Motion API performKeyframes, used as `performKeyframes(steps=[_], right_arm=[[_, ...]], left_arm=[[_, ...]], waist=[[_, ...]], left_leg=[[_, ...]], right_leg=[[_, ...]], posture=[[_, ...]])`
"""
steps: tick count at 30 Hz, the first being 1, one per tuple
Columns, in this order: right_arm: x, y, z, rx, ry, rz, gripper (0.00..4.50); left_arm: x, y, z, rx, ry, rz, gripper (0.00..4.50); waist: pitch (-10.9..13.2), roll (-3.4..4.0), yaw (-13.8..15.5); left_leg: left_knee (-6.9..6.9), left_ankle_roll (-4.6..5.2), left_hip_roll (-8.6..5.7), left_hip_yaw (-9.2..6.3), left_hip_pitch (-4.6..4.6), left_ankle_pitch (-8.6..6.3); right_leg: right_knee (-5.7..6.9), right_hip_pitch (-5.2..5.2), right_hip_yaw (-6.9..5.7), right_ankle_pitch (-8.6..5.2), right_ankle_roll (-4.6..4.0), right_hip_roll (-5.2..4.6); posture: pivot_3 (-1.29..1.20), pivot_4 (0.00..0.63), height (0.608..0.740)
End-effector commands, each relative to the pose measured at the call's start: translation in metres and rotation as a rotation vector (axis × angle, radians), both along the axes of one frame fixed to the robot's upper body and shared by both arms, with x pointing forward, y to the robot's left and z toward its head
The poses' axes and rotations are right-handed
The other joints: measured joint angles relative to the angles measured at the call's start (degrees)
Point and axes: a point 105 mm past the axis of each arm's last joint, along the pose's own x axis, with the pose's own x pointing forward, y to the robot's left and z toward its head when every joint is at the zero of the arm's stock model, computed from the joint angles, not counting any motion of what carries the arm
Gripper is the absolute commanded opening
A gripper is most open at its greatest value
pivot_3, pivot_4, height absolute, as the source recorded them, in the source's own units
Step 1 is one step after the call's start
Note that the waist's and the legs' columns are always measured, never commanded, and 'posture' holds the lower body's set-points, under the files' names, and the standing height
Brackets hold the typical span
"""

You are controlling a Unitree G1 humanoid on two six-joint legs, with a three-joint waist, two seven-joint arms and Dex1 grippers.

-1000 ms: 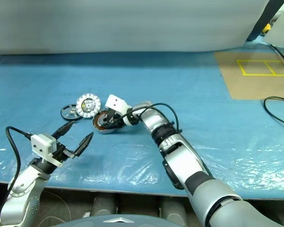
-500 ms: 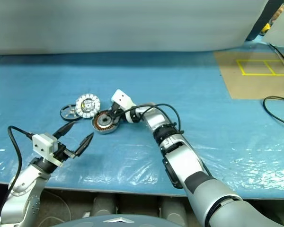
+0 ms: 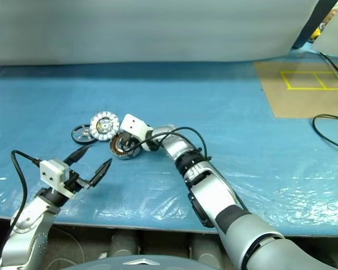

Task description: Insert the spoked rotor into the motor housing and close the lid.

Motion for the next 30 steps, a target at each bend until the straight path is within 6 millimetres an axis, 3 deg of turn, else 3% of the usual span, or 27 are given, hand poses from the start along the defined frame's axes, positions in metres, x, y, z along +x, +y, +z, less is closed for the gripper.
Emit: performKeyframes(steps=[1,6,10,15,18,21,25,27,30], right_arm=[[-0.007,-0.006,-0.019,-0.069,0.039,0.025,0.01],[-0.013,-0.009,-0.021,-0.052,0.071,0.052,0.01],[-0.009,-0.007,-0.01,-0.007,0.058,0.037,0.01],[0.001,-0.006,0.027,0.157,0.019,0.012,0.01],[0.007,-0.01,0.052,0.239,-0.006,0.015,0.01],[0.012,-0.017,0.065,0.254,-0.041,0.013,0.01],[0.018,-0.023,0.072,0.262,-0.07,-0.017,0.01],[0.019,-0.025,0.073,0.269,-0.072,-0.03,0.01],[0.018,-0.028,0.07,0.275,-0.064,-0.044,0.01]], left_arm=[[0.001,-0.003,0.004,0.018,-0.029,-0.02,4.5],[0.004,-0.001,0.011,0.008,-0.053,-0.01,4.5],[0.007,0.004,0.011,-0.044,-0.049,0.02,4.5],[0.019,0.022,0.017,-0.104,-0.057,0.126,4.5],[0.031,0.038,0.021,-0.065,-0.037,0.186,4.5],[0.051,0.048,0.025,-0.001,0.001,0.215,4.5],[0.073,0.068,0.011,0.093,0.152,0.208,4.5],[0.074,0.082,0.012,0.132,0.172,0.177,4.5],[0.077,0.082,0.022,0.176,0.156,0.079,4.5]], waist=[[0.0,0.0,0.02],[-0.01,0.0,0.06],[-0.01,0.0,0.06],[0.0,-0.01,0.08],[0.0,-0.01,0.09],[0.0,-0.02,0.08],[-0.01,-0.04,-0.02],[-0.02,-0.05,-0.41],[-0.02,-0.06,-0.24]], left_leg=[[0.0,0.0,0.0,0.0,0.02,0.0],[0.0,0.0,-0.01,0.0,0.09,0.0],[0.0,0.0,-0.02,0.0,0.08,0.0],[0.0,0.0,-0.01,0.0,0.05,0.0],[0.0,0.0,-0.01,0.0,0.02,0.0],[0.0,0.01,-0.02,-0.01,0.02,0.01],[0.02,0.02,-0.07,-0.03,0.01,0.03],[0.0,0.09,-0.11,-0.03,0.01,0.09],[-0.03,0.11,-0.13,-0.12,-0.18,0.11]], right_leg=[[0.0,0.03,0.0,0.0,0.0,0.0],[-0.01,0.1,0.01,0.0,0.0,-0.01],[-0.02,0.11,0.01,0.0,0.0,-0.01],[-0.01,0.07,0.0,0.0,0.0,-0.01],[-0.01,0.06,0.0,0.0,0.0,0.0],[0.01,0.03,0.0,0.01,0.01,0.01],[0.01,0.03,0.0,0.01,0.02,-0.01],[0.01,0.0,0.04,0.02,0.03,0.0],[0.01,-0.11,-0.01,0.14,0.23,0.0]], posture=[[0.0,0.15,0.74],[0.0,0.15,0.74],[0.0,0.15,0.74],[0.0,0.15,0.74],[0.0,0.15,0.74],[0.0,0.15,0.74],[0.0,0.15,0.74],[0.0,0.15,0.74],[0.0,0.15,0.74]])
